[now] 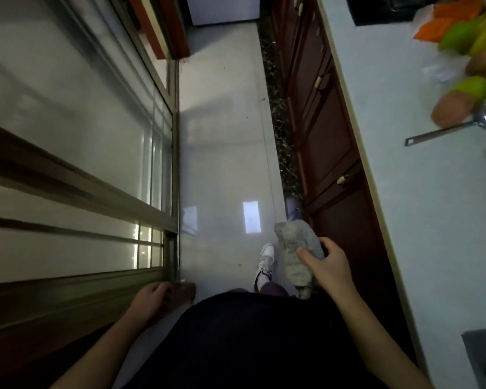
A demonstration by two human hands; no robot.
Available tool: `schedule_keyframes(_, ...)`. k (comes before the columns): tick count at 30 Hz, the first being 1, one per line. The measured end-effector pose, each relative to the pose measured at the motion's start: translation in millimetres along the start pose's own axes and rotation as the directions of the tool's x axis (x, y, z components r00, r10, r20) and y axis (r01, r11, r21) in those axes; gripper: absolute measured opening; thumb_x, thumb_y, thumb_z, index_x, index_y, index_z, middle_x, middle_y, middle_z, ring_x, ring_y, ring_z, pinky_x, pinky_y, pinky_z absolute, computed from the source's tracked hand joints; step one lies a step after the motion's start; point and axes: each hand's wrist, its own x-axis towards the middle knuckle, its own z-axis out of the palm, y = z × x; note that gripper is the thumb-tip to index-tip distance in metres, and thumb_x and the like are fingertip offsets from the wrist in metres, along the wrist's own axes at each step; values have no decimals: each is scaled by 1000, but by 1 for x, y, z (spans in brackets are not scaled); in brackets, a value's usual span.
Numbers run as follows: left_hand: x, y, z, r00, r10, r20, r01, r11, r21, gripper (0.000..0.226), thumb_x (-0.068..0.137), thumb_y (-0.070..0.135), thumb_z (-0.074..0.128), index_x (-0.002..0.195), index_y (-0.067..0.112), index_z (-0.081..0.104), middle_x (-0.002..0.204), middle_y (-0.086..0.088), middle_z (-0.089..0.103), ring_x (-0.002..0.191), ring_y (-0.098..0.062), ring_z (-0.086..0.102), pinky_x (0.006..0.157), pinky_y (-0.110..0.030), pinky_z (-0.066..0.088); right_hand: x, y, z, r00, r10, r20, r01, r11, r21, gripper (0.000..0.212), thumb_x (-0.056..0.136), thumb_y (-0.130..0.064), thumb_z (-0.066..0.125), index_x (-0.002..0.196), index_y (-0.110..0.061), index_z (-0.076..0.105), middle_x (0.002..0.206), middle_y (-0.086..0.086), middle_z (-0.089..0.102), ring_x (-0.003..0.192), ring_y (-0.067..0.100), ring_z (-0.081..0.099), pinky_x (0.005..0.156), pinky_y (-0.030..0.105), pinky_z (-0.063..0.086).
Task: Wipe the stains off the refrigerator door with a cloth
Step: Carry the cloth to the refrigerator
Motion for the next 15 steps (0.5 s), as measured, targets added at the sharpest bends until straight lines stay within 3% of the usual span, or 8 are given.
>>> schedule_keyframes(3, 6, 43, -12, 997, -50, -51, 45, 994, -104, 35, 105, 20, 47, 77, 11, 68, 94, -28, 71, 76, -31, 61, 79, -46, 55, 52, -51, 1, 991, -73, 111, 75, 997, -18, 25, 83, -28, 82, 103, -23, 67, 95, -6, 72, 86, 7, 69, 61, 13, 51)
schedule_keyframes(4, 17, 56, -16, 996, -57, -73, 46, 989, -138, 35, 105, 21, 47, 78, 11, 68, 94, -28, 72, 76, -30, 61, 80, -46, 55, 69, -68, 2, 984, -96, 150, 101, 994, -27, 24, 83, -27, 82, 102, -23, 67, 95, -8, 72, 85, 5, 68, 58, 10, 49)
schedule_keyframes(9, 56, 115, -30, 988, -98, -121, 65, 966, -250, 33, 104, 18, 48, 83, 2, 68, 79, -20, 70, 70, -30, 62, 69, -37, 47, 143, -152, 13, 944, -205, 257, 236, 967, -95, 24, 82, -28, 84, 98, -21, 67, 90, -9, 71, 74, -6, 64, 59, 10, 48)
schedule_keyframes(11, 75, 131, -34, 985, -118, -129, 81, 962, -262, 32, 102, 18, 50, 81, 2, 69, 77, -19, 70, 73, -32, 64, 72, -40, 47, 169, -181, 20, 932, -234, 276, 270, 958, -97, 22, 82, -25, 83, 96, -20, 67, 88, -9, 70, 71, -10, 63, 59, 7, 47)
schedule_keyframes(15, 122, 158, -52, 986, -127, -106, 97, 962, -254, 36, 101, 28, 52, 81, 6, 72, 77, -15, 75, 74, -35, 68, 76, -48, 53, 223, -223, 37, 923, -236, 302, 282, 952, -118, 22, 83, -27, 83, 97, -20, 67, 92, -6, 72, 82, 4, 68, 61, 11, 50)
